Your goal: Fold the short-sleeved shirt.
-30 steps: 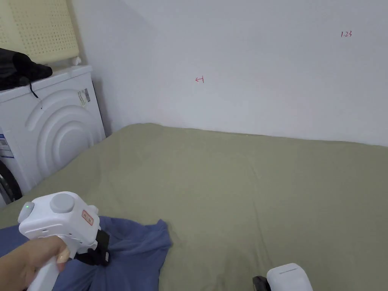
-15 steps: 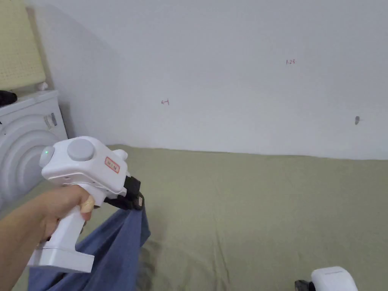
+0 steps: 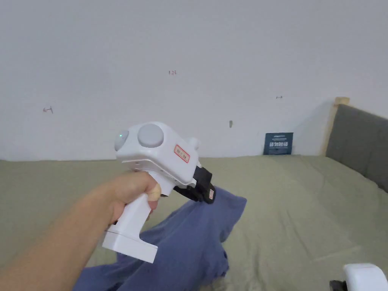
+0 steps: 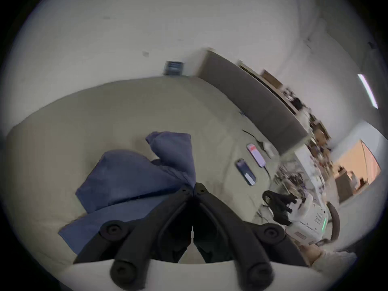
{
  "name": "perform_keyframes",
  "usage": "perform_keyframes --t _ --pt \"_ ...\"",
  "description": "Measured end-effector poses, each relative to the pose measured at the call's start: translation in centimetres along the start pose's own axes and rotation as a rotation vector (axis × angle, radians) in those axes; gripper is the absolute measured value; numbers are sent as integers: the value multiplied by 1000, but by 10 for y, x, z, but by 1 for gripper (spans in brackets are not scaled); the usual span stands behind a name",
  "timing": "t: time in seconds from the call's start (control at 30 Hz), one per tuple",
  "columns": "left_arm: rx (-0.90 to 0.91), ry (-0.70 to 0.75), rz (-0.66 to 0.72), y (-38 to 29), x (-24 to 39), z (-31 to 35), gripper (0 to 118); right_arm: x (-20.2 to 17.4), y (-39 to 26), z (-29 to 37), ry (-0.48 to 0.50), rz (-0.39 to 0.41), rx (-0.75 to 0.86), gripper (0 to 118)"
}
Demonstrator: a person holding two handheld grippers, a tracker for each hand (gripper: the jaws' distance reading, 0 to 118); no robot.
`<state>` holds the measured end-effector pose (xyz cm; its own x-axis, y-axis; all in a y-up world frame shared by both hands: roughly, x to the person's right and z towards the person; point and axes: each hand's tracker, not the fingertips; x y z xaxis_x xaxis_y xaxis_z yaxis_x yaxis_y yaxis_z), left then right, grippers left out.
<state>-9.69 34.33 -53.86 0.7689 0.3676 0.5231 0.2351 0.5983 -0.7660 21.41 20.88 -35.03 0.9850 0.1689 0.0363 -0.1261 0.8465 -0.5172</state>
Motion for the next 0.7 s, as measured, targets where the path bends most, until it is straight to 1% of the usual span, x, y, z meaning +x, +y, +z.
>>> perform_keyframes --t 0.03,0.1,0.17,0.2,0.33,0.37,0.4,0.43,0.47,0.5,0.53,0.57,0.6,0.67,0.7 --pt "-36 -17 -11 2 -4 -19 0 9 -4 0 -13 -13 -9 2" --pt "-114 -60 -22 -6 13 -60 0 26 -12 0 -33 -55 -28 2" --pt "-178 -112 -42 -24 25 -95 0 34 -20 -1 -58 -68 -51 2" --pt "-219 -146 -44 -34 30 -111 0 36 -24 -1 -63 -72 -54 2" --pt "-320 -194 -39 -74 37 -155 1 36 -29 -2 -65 -90 -66 2" --pt "-324 -185 -30 -81 32 -161 4 34 -29 -3 -63 -90 -64 2" --pt "-339 -172 -2 -89 29 -166 22 32 -29 -4 -58 -90 -63 2" --pt "-362 -149 9 -96 26 -166 61 30 -27 -4 -49 -95 -65 2" --pt "-376 -95 13 -103 20 -165 100 28 -25 -5 -35 -102 -65 2" --pt "-360 -54 20 -108 12 -155 114 25 -23 -5 -20 -106 -63 2" --pt "-320 -62 43 -109 1 -137 107 22 -21 -5 -15 -104 -59 2" --pt "-269 -52 77 -110 -12 -121 94 18 -19 -5 -11 -94 -51 2" --pt "-198 -9 110 -113 -23 -97 75 14 -15 -6 -5 -85 -46 2" --pt "-63 101 169 -123 -43 -49 54 5 -8 -7 13 -79 -40 2" --pt "7 176 199 -133 -57 -21 32 -1 -3 -9 28 -77 -37 2"
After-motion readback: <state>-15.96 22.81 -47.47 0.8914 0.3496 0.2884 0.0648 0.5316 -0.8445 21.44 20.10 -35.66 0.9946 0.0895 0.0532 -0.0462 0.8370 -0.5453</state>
